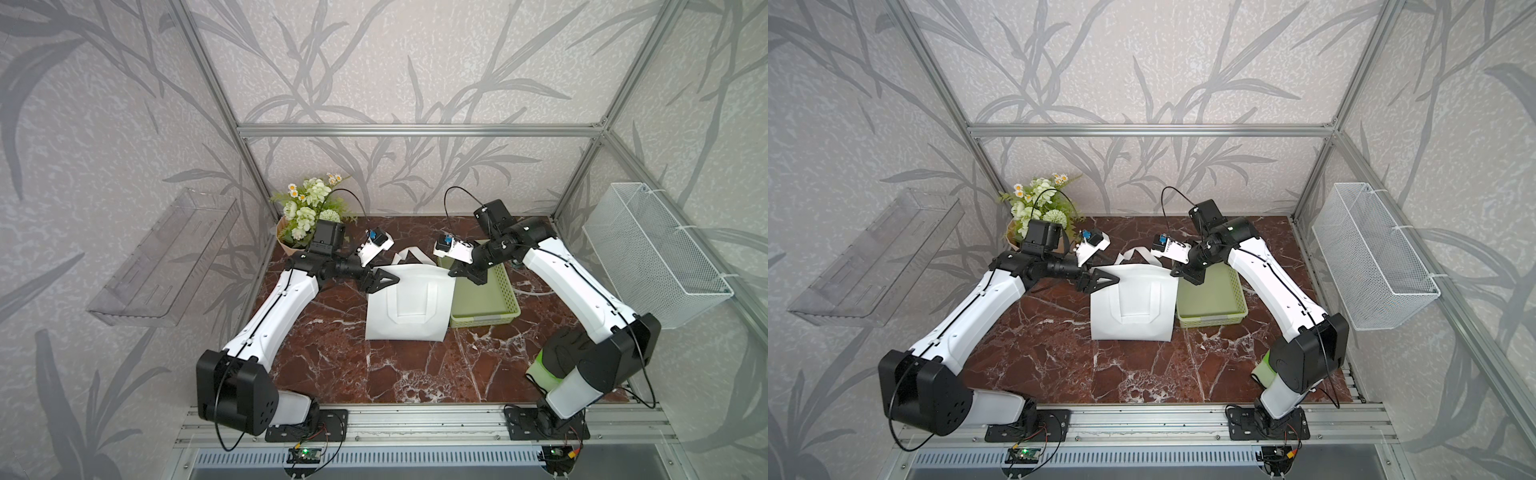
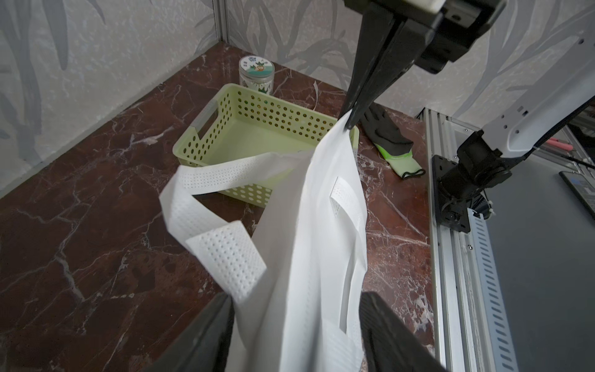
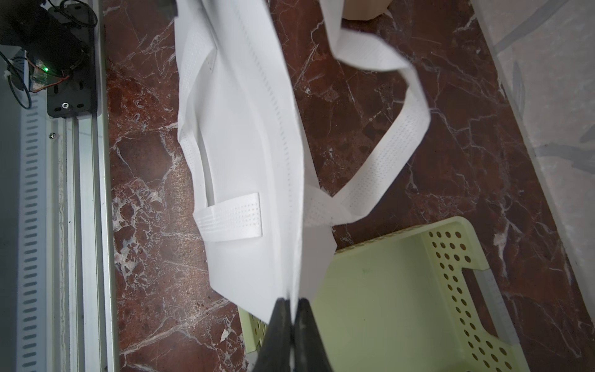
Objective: Place the ice pack in the delivery bag
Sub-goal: Pick up the delivery bag from the center of the board, then place the delivery bag at the center of the board.
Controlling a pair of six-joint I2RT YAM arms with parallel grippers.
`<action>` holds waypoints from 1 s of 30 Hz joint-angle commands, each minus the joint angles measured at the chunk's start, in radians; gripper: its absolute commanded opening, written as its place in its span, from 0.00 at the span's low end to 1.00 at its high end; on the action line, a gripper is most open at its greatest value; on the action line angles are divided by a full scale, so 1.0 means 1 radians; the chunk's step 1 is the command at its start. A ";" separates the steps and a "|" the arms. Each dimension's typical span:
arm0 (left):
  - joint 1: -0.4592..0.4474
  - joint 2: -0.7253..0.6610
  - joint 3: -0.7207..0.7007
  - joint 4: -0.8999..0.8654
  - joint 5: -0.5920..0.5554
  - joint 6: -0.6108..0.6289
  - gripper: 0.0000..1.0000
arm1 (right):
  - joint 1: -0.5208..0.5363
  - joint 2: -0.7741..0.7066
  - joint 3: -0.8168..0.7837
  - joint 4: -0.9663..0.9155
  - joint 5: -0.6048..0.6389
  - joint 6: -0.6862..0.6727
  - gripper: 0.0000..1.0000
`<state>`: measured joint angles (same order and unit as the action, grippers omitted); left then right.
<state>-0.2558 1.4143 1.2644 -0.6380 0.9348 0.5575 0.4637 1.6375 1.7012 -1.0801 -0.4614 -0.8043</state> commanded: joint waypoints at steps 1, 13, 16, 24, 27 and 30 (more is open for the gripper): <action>-0.017 0.036 0.056 -0.150 -0.072 0.100 0.50 | 0.006 -0.031 -0.003 0.034 -0.001 -0.014 0.00; -0.017 -0.059 0.030 0.043 -0.136 0.050 0.00 | 0.006 -0.040 0.029 0.253 0.085 0.074 0.00; -0.016 -0.067 0.050 0.139 -0.175 0.000 0.00 | 0.006 -0.019 0.067 0.334 0.084 0.100 0.00; -0.008 0.085 0.166 0.235 -0.327 -0.044 0.00 | 0.006 0.152 0.193 0.514 0.114 0.175 0.00; -0.001 0.159 0.206 0.287 -0.361 -0.068 0.00 | 0.006 0.243 0.281 0.549 0.129 0.203 0.00; 0.002 0.229 0.270 0.303 -0.366 -0.104 0.00 | 0.006 0.343 0.399 0.527 0.150 0.211 0.00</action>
<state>-0.2459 1.5982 1.4712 -0.4278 0.5884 0.5037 0.4488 1.9331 1.9984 -0.6445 -0.2691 -0.6411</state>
